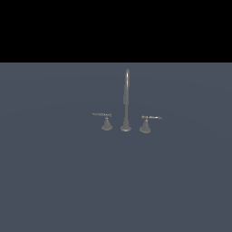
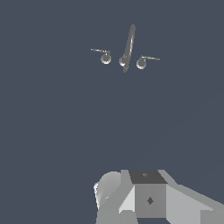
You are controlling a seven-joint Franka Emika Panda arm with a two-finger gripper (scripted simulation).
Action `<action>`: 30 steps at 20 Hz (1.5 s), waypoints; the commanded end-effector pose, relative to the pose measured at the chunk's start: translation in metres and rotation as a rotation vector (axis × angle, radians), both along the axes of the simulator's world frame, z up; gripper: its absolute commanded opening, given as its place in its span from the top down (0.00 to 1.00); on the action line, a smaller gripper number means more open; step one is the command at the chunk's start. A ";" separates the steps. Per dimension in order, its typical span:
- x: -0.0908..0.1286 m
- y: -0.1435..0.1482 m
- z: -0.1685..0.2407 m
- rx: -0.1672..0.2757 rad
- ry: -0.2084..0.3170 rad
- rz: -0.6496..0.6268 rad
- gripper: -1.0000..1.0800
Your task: Turn on the faucet by rotating a designated handle.
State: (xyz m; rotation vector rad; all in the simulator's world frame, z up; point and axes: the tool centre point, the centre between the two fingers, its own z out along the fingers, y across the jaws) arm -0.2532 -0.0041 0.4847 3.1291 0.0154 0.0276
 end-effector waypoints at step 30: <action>0.065 -0.007 -0.027 -0.114 0.015 -0.234 1.00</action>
